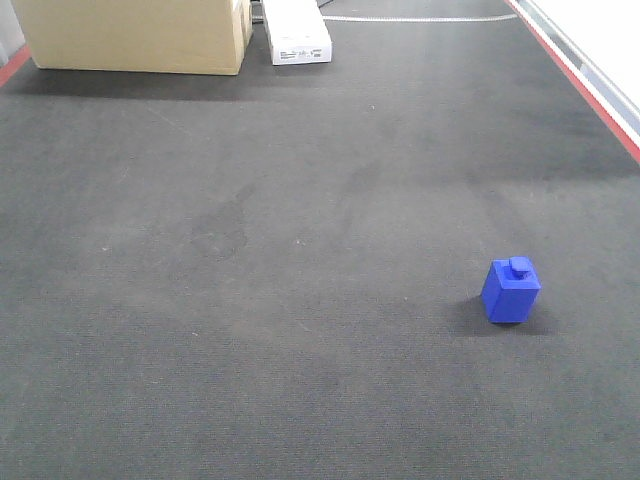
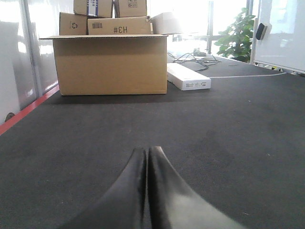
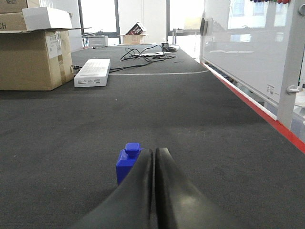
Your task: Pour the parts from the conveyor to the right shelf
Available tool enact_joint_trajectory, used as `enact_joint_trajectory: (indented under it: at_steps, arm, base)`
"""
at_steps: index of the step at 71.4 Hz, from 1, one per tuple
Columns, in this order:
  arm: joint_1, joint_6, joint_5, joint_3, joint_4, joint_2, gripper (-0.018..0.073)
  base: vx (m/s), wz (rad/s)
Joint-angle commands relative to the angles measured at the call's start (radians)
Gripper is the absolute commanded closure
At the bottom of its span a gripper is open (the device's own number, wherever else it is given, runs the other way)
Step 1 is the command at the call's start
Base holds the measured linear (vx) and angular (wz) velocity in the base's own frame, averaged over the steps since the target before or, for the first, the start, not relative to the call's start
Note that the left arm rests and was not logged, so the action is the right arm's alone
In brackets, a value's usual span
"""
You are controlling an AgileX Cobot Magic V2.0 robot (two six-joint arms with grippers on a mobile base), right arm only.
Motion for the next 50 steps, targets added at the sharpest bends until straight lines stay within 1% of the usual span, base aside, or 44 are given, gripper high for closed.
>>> enact_joint_trajectory:
  at_steps: [1,12,38,50]
  arm:
    - [-0.004,-0.009,-0.084,0.004,-0.001,-0.017,0.0568]
    - [-0.004,-0.011,-0.085,0.003,-0.019,-0.017,0.0568]
    - [-0.004,-0.009,-0.091,0.002,-0.011,-0.017,0.0568]
    - [-0.004,-0.008,-0.144,0.002,-0.011,-0.017,0.0568]
  base:
    - [0.0,0.0]
    - [0.0,0.0]
    - [0.0,0.0]
    - [0.0,0.0]
